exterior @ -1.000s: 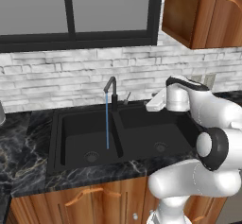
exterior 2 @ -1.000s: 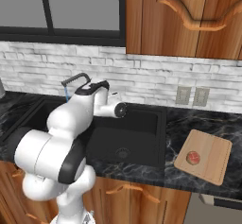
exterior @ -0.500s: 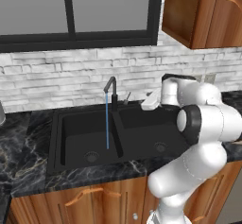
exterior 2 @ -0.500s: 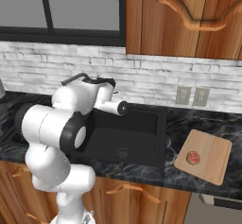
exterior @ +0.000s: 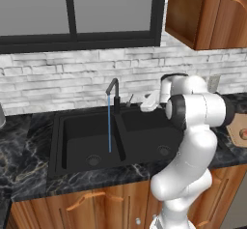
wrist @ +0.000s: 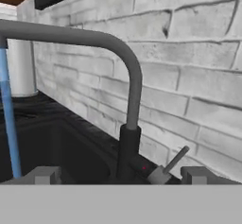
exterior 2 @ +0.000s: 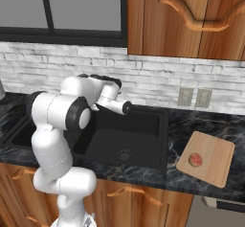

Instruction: Pick the peach from the sink and place it on the cutting board to airdry. Then turn off the sink faucet.

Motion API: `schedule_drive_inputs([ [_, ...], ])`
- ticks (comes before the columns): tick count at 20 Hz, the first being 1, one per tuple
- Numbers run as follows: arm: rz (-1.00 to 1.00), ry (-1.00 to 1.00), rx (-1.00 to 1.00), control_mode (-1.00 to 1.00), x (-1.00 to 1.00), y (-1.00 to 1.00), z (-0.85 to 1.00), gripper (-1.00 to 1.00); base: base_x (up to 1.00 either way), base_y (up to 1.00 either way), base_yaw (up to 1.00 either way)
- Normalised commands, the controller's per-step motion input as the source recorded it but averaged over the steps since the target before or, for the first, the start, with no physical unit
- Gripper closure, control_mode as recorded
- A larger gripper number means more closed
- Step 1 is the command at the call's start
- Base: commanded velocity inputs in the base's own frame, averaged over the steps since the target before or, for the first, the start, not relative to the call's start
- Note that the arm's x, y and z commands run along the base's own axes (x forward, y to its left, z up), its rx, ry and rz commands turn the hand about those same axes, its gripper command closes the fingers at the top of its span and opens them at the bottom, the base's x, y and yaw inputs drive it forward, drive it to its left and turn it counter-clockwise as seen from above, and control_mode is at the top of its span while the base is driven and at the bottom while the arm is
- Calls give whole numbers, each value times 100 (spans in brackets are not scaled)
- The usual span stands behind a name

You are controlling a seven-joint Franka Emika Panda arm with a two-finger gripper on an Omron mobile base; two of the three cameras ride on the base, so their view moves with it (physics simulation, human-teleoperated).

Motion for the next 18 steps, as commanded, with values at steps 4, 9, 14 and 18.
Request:
schedule_drive_inputs([
  [4,3,0,0,-100,47,2,-25,-100,0,0,0],
  [9,3,0,0,-100,49,4,-28,-100,0,0,0],
  [14,2,0,0,-100,46,9,-10,-100,0,0,0],
  [18,2,0,0,-100,47,10,-8,-100,0,0,0],
])
